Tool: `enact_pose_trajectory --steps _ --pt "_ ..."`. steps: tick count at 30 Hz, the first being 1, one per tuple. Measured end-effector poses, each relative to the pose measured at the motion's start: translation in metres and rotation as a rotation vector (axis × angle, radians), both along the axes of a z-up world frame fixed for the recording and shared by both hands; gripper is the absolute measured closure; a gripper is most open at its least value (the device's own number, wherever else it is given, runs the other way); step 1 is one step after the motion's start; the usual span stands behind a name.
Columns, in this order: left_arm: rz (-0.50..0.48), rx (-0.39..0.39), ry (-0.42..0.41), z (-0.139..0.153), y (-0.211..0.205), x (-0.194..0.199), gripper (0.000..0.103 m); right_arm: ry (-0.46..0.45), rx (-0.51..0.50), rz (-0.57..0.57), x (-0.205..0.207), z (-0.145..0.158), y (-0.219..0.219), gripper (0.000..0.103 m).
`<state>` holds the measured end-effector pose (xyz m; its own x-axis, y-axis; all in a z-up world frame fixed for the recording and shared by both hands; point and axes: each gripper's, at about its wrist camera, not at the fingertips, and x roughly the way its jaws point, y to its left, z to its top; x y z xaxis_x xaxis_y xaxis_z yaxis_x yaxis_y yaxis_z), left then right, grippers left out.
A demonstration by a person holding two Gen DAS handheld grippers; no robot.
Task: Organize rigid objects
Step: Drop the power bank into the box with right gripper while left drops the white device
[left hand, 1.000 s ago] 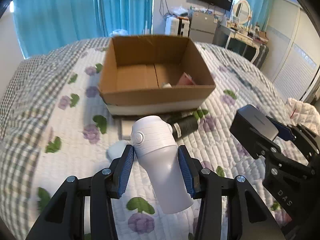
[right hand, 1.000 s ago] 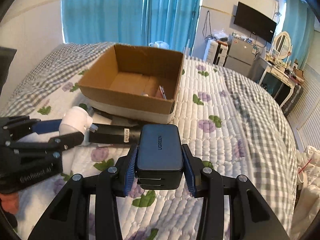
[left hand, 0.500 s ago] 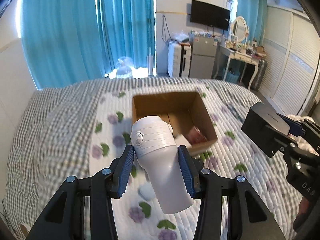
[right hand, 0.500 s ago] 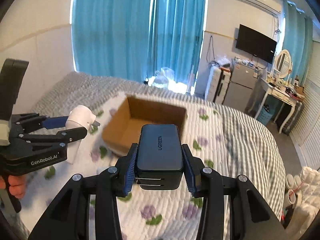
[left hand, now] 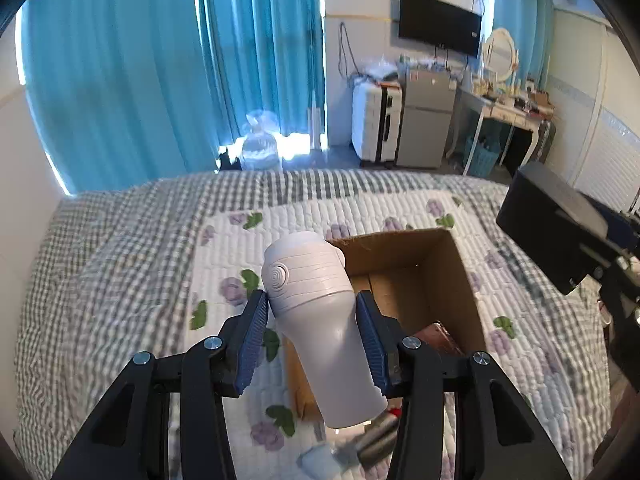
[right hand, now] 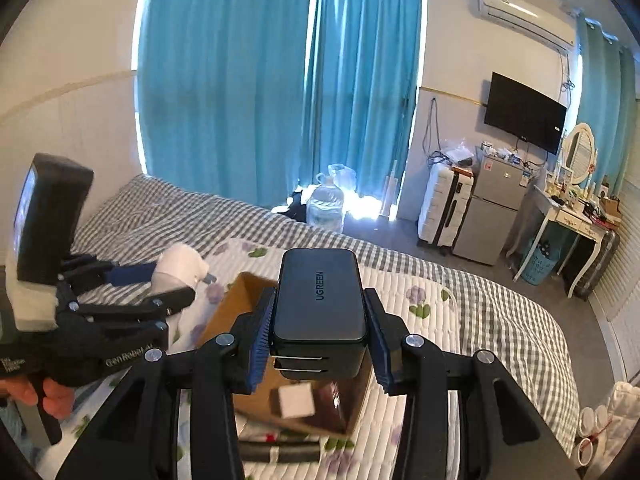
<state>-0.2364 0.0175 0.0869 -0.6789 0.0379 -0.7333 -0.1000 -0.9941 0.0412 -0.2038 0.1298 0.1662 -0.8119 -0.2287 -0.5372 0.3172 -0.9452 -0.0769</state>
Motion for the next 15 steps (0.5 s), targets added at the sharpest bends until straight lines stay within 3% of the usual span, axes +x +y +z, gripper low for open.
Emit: enact_pose_trajectory --steps 9,15 --pt "-0.017 -0.040 -0.109 -0.081 0.019 -0.046 0.056 -0.063 -0.007 -0.015 -0.072 -0.065 0.011 0.062" --pt "-0.038 -0.066 -0.154 -0.113 0.028 -0.059 0.056 -0.118 -0.006 -0.012 -0.096 -0.108 0.024 0.062"
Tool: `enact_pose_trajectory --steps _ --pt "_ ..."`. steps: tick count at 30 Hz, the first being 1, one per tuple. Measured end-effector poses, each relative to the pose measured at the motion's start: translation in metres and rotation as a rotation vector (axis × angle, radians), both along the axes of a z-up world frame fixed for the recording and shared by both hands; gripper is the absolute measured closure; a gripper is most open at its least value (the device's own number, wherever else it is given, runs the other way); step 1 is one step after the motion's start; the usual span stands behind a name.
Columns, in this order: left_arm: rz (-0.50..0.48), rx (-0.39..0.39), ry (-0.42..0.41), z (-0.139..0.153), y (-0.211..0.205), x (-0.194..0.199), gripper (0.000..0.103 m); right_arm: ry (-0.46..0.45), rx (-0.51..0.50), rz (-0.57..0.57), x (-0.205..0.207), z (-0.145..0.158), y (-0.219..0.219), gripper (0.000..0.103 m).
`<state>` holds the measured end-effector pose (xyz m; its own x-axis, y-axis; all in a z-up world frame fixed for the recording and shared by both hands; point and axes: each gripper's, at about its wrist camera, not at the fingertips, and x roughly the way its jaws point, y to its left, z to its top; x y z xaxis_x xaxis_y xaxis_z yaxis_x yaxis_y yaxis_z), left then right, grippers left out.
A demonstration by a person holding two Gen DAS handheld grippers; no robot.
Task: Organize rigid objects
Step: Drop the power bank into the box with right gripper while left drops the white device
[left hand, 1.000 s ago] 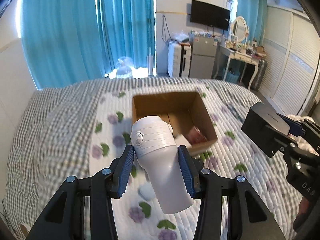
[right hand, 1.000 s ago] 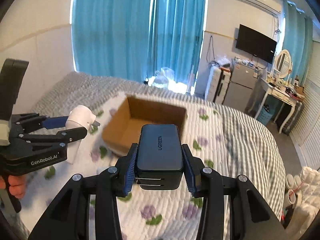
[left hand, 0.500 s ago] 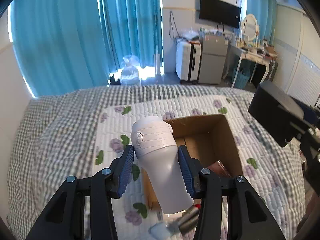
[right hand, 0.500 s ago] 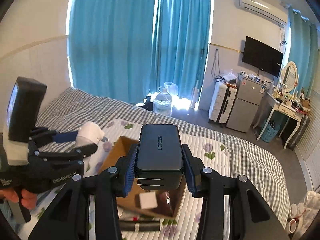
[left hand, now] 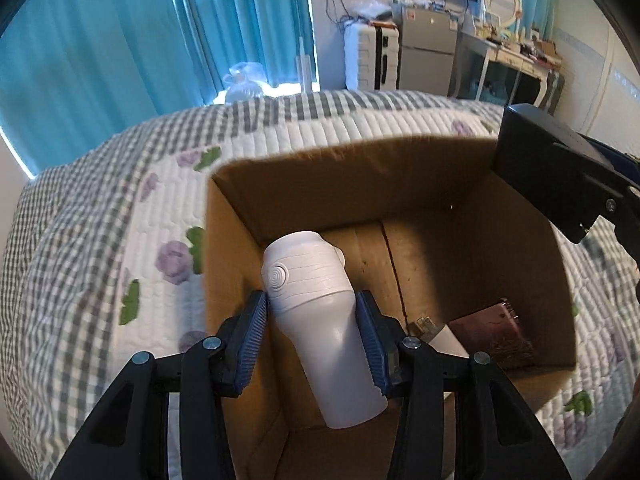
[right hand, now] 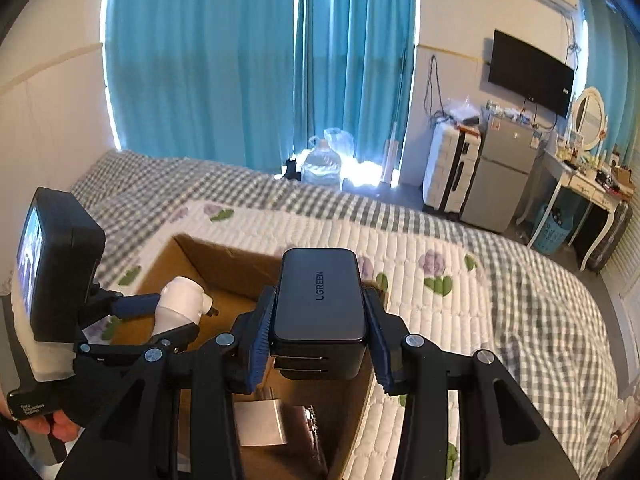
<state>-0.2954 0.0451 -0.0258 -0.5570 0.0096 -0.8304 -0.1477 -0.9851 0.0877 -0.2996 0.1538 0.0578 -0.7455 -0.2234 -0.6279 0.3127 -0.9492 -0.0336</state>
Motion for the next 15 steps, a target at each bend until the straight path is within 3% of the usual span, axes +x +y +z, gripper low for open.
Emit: enact_pose_trajectory --steps 2,3,5,15 --pt "-0.010 0.003 0.007 -0.002 0.004 -0.002 0.050 -0.013 0.001 0.003 -0.002 -0.008 0.002 0.062" --pt "-0.010 0.001 0.010 -0.002 0.005 -0.002 0.041 -0.019 0.003 0.005 -0.001 -0.011 0.002 0.062" --pt "-0.013 0.011 0.027 0.003 0.006 0.002 0.031 -0.021 0.003 0.008 -0.002 -0.014 0.004 0.062" --pt "-0.019 0.030 0.092 0.021 -0.010 0.010 0.030 -0.027 -0.028 0.031 -0.025 -0.022 -0.006 0.061"
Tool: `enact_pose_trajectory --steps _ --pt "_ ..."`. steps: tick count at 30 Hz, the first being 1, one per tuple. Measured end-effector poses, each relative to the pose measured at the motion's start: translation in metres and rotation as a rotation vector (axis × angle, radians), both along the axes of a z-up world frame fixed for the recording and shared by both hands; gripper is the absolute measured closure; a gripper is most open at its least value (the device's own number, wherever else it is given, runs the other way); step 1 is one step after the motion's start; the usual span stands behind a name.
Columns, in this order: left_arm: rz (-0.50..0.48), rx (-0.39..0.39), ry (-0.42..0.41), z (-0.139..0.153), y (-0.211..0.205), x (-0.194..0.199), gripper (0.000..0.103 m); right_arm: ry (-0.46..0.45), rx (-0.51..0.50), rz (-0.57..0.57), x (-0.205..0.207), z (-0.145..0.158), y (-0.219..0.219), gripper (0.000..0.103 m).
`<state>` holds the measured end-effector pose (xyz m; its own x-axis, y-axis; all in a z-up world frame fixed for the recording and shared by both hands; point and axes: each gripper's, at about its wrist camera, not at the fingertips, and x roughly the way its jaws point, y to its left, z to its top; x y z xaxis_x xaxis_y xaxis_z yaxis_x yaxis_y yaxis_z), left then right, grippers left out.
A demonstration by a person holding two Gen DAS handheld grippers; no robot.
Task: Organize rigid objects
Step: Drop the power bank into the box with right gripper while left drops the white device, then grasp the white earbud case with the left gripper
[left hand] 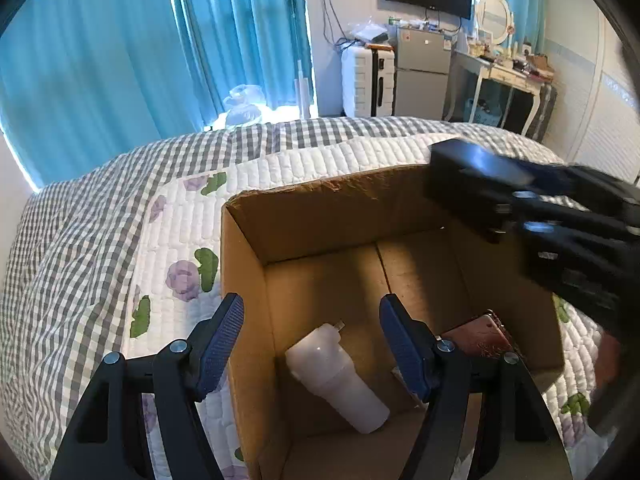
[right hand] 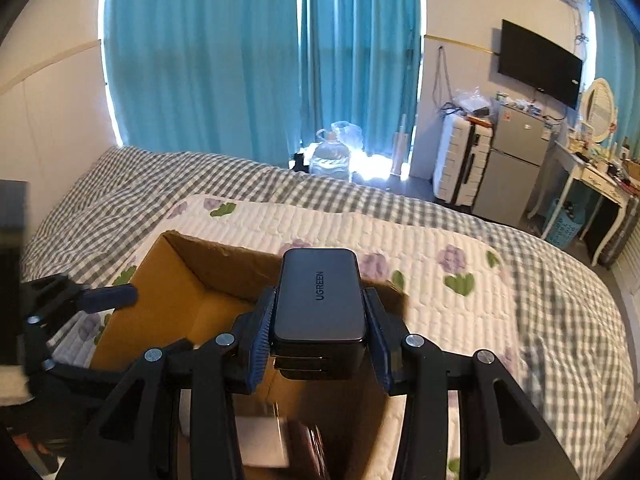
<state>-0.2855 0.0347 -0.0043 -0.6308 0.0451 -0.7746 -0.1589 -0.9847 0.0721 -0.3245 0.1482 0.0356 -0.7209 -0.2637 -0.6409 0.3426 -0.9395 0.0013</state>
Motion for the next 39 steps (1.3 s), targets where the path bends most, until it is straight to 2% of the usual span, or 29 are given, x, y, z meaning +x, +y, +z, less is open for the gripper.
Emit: enact_pose_trajectory --steps 4,5,6,8,11,12,15,18,20,23,27,29,33,35,36,39 --pt "-0.014 -0.032 0.044 0.000 0.001 0.006 0.030 -0.019 -0.016 0.021 -0.016 -0.013 -0.006 0.060" --pt "-0.020 -0.039 0.052 0.000 0.001 0.008 0.030 -0.014 -0.031 0.028 -0.017 -0.014 -0.005 0.056" --pt "-0.024 -0.036 0.055 0.001 0.002 0.010 0.030 0.003 -0.043 0.018 -0.016 -0.011 -0.003 0.045" --pt "-0.033 -0.022 0.058 0.003 0.002 0.016 0.030 0.026 -0.053 -0.024 -0.014 -0.002 0.004 0.033" --pt "-0.037 0.003 0.075 0.017 0.002 0.032 0.030 0.033 -0.106 -0.059 -0.005 0.018 0.020 0.033" --pt "-0.040 0.013 0.082 0.023 0.002 0.039 0.027 0.033 -0.102 -0.074 0.001 0.026 0.025 0.030" --pt "-0.041 0.044 0.125 0.044 -0.003 0.067 0.012 0.061 -0.064 -0.089 0.028 0.050 0.034 0.019" --pt "-0.040 0.063 0.152 0.059 -0.007 0.094 0.005 0.102 -0.014 -0.080 0.068 0.069 0.039 0.010" --pt "-0.031 0.060 0.162 0.066 -0.011 0.111 0.003 0.115 0.012 -0.070 0.096 0.076 0.041 0.008" --pt "-0.012 0.058 0.175 0.067 -0.016 0.133 0.001 0.085 0.023 -0.071 0.131 0.071 0.044 0.006" --pt "0.003 0.065 0.152 0.048 -0.023 0.150 0.001 0.018 0.044 -0.115 0.162 0.041 0.047 0.006" --pt "0.038 0.059 0.132 0.030 -0.027 0.152 0.001 -0.011 0.033 -0.138 0.174 0.017 0.050 0.006" --pt "0.115 0.040 0.048 -0.027 -0.042 0.146 0.001 -0.152 -0.008 -0.176 0.181 -0.040 0.057 0.006" --pt "0.124 0.026 0.014 -0.050 -0.047 0.147 0.001 -0.207 -0.006 -0.179 0.179 -0.058 0.060 0.006" --pt "0.134 0.002 -0.009 -0.063 -0.049 0.148 0.001 -0.234 -0.003 -0.178 0.179 -0.066 0.061 0.006" --pt "0.136 -0.063 -0.039 -0.080 -0.049 0.151 0.001 -0.274 -0.004 -0.174 0.177 -0.076 0.063 0.006"
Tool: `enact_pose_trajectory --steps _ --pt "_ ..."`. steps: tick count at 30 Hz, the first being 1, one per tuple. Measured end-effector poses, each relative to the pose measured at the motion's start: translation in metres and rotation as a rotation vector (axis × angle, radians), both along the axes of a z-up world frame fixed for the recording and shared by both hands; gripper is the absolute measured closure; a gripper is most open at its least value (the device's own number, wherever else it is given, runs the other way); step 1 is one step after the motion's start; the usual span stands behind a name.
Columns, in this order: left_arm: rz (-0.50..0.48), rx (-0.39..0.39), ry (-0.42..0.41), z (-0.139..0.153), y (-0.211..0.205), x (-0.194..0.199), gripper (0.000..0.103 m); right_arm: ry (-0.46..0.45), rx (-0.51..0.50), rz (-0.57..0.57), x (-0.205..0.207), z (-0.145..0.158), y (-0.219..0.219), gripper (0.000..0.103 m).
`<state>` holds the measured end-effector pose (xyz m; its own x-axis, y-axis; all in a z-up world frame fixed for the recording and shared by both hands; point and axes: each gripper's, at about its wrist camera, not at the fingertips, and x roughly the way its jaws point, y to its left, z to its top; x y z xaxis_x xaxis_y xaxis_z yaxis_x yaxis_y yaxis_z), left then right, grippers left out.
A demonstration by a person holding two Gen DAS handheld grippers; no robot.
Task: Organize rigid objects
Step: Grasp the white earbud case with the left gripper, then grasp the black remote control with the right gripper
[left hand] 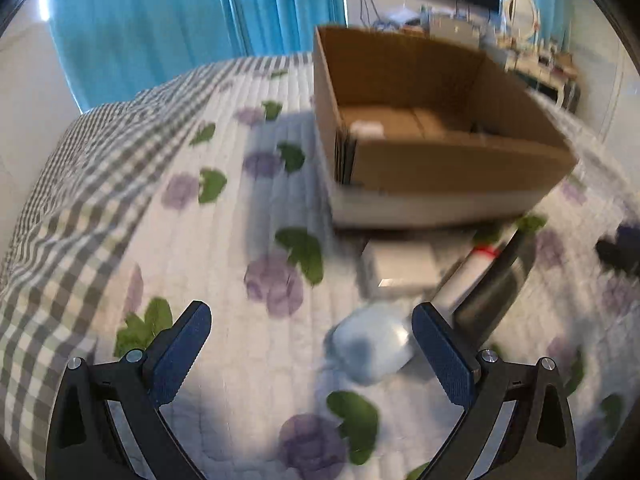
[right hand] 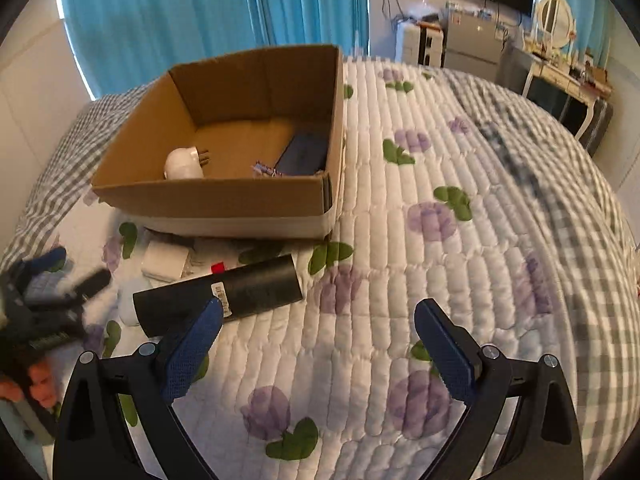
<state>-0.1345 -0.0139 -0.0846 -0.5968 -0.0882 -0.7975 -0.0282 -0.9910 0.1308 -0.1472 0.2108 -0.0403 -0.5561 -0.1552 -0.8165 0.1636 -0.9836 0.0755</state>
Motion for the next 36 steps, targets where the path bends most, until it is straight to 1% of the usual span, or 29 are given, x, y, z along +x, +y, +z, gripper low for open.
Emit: enact_pose_trajectory --steps 2,3,6,9,10,12,13,14,15,19,22,24,26,27,30,31,33,35,36 --pt "-0.016 -0.078 -0.024 -0.008 0.009 -0.002 0.001 0.003 -0.010 0.009 -0.001 0.000 -0.002 0.006" --pt "-0.032 -0.093 -0.035 -0.012 0.014 -0.003 0.001 0.003 -0.011 0.010 -0.001 0.001 -0.003 0.006" --pt "-0.101 -0.076 -0.049 -0.019 0.025 0.002 0.001 -0.009 -0.007 0.001 -0.003 -0.002 -0.003 0.006" --pt "-0.128 -0.072 -0.080 -0.028 0.032 0.001 0.003 -0.001 0.015 -0.002 0.000 -0.003 -0.005 0.006" --pt "-0.130 -0.069 -0.092 -0.031 0.033 0.000 0.008 0.002 0.022 -0.002 0.000 -0.003 -0.006 0.006" --pt "-0.136 -0.031 -0.132 -0.039 0.033 -0.003 0.023 0.007 0.035 -0.002 0.001 -0.003 -0.008 0.006" --pt "-0.138 -0.019 -0.145 -0.041 0.033 -0.005 0.027 0.009 0.042 0.000 0.002 -0.004 -0.009 0.006" --pt "-0.143 -0.005 -0.155 -0.043 0.033 -0.005 0.036 0.009 0.048 0.002 0.002 -0.005 -0.011 0.006" --pt "-0.150 0.006 -0.156 -0.043 0.034 -0.004 0.042 0.009 0.055 0.005 0.003 -0.005 -0.012 0.006" --pt "-0.146 0.034 -0.141 -0.035 0.032 0.004 0.044 0.002 0.079 0.011 0.006 -0.011 -0.018 0.006" --pt "-0.095 0.076 -0.111 -0.020 0.021 0.010 0.044 -0.018 0.082 0.008 0.009 -0.016 -0.022 0.006" --pt "-0.061 0.117 -0.086 -0.010 0.010 0.012 0.044 -0.037 0.077 0.003 0.008 -0.018 -0.025 0.006" --pt "-0.021 0.129 -0.050 0.001 0.000 0.016 0.044 -0.056 0.071 -0.011 0.007 -0.020 -0.030 0.006" --pt "-0.010 0.131 -0.039 0.004 -0.003 0.017 0.044 -0.060 0.078 -0.019 0.005 -0.021 -0.035 0.006" --pt "0.024 0.157 -0.011 0.012 -0.013 0.019 0.044 -0.030 0.134 -0.027 0.002 -0.019 -0.055 0.006" --pt "0.034 0.162 -0.005 0.013 -0.014 0.022 0.044 -0.031 0.132 -0.026 -0.001 -0.020 -0.062 0.006" --pt "0.042 0.149 0.005 0.015 -0.012 0.026 0.044 -0.063 0.109 -0.051 -0.009 -0.027 -0.072 0.006" --pt "0.041 0.152 0.004 0.013 -0.015 0.025 0.044 -0.111 0.049 -0.113 -0.019 -0.039 -0.075 0.006" --pt "0.040 0.158 0.003 0.012 -0.015 0.027 0.044 -0.128 0.037 -0.141 -0.021 -0.044 -0.075 0.006"
